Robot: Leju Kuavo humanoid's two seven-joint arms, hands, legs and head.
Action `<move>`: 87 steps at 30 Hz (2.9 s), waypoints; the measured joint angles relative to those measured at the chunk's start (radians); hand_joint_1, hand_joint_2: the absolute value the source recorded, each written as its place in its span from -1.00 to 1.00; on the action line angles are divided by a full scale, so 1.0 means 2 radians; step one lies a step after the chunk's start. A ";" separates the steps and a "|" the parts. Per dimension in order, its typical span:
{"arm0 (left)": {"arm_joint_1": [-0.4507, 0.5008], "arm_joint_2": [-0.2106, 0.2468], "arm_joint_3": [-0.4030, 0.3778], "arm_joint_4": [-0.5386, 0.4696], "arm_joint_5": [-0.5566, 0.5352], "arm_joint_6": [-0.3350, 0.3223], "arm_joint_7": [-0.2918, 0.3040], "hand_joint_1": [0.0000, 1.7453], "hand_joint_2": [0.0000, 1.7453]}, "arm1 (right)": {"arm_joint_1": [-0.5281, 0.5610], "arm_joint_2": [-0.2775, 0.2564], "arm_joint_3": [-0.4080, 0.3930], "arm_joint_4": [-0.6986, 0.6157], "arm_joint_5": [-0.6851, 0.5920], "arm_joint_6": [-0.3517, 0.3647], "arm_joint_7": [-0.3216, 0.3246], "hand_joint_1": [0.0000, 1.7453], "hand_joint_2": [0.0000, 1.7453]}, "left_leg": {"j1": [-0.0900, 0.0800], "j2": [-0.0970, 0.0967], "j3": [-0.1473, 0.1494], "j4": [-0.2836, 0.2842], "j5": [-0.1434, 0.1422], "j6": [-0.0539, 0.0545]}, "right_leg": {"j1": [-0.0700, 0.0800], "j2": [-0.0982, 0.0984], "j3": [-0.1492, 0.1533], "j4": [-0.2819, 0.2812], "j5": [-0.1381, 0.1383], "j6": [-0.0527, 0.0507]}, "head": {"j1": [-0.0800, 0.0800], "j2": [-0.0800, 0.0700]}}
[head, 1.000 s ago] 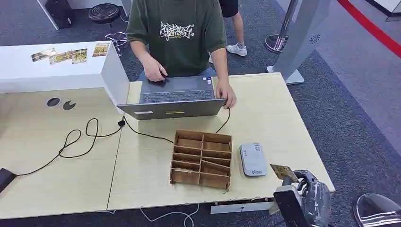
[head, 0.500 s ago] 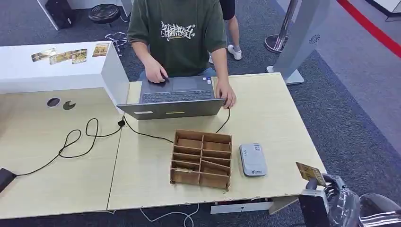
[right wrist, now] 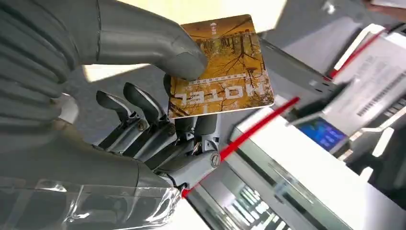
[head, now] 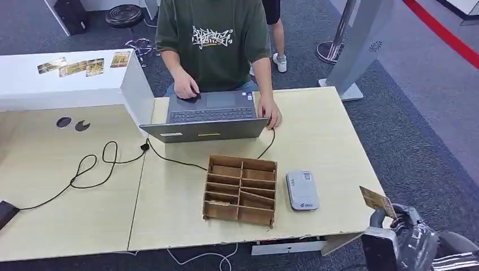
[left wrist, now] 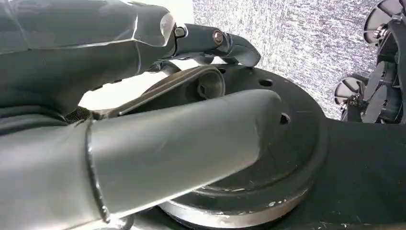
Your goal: Pass the card to the sensor for recognition and then transmit it.
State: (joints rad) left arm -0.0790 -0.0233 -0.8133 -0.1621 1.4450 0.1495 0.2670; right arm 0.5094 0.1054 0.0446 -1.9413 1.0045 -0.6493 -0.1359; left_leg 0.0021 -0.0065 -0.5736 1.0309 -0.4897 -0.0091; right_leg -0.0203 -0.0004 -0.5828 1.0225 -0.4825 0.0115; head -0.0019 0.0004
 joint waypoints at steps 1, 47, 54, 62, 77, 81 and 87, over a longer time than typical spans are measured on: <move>0.000 0.000 0.000 0.000 -0.001 -0.001 0.000 -1.00 -1.00 | -0.006 0.009 -0.002 -0.001 0.003 0.000 -0.017 1.00 1.00 | 0.000 0.000 0.000 0.000 0.000 0.000 | 0.000 0.000 0.000 0.000 0.000 0.000 | 0.000 0.000; -0.016 0.000 -0.065 0.000 -0.062 -0.024 0.012 -1.00 -1.00 | -0.472 -0.097 0.279 0.258 0.284 0.000 0.212 1.00 1.00 | 0.000 0.001 0.000 0.000 0.002 -0.001 | 0.000 0.002 0.000 0.001 0.002 -0.001 | 0.000 0.000; -0.024 0.000 -0.083 0.000 -0.073 -0.025 0.024 -1.00 -1.00 | -0.553 -0.055 0.307 0.352 0.274 0.008 0.166 1.00 1.00 | 0.001 0.001 0.000 0.000 0.002 -0.001 | 0.001 0.001 -0.001 0.001 0.002 -0.001 | 0.000 0.000; -0.034 -0.001 -0.100 0.000 -0.084 -0.026 0.035 -1.00 -1.00 | -0.622 -0.011 0.314 0.436 0.257 0.035 0.157 1.00 1.00 | 0.001 0.000 0.000 0.000 0.002 -0.001 | 0.001 0.001 -0.001 0.001 0.002 -0.001 | 0.000 0.000; -0.060 -0.005 -0.133 0.000 -0.113 -0.030 0.060 -1.00 -1.00 | -0.762 0.053 0.314 0.650 0.248 0.080 0.199 1.00 1.00 | 0.001 0.001 0.000 0.000 0.004 -0.003 | 0.001 0.001 -0.001 0.001 0.004 -0.002 | 0.000 0.000; -0.063 -0.006 -0.142 0.000 -0.116 -0.030 0.064 -1.00 -1.00 | -0.781 0.057 0.311 0.694 0.239 0.088 0.207 1.00 1.00 | 0.001 0.000 0.000 0.000 0.004 -0.003 | 0.001 0.001 -0.001 0.001 0.004 -0.002 | 0.000 0.000; -0.066 -0.008 -0.151 0.000 -0.116 -0.030 0.065 -1.00 -1.00 | -0.791 0.057 0.305 0.731 0.233 0.093 0.211 1.00 1.00 | 0.001 0.000 0.000 0.000 0.004 -0.003 | 0.001 0.001 -0.001 0.001 0.004 -0.002 | 0.000 0.000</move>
State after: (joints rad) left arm -0.2107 -0.0385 -1.1151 -0.1621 1.2127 0.0893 0.3967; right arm -1.0734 0.2190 0.6538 -0.4802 1.4713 -0.4627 0.2865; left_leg 0.0031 -0.0056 -0.5740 1.0310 -0.4823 -0.0143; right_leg -0.0189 0.0015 -0.5850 1.0240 -0.4751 0.0068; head -0.0019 0.0004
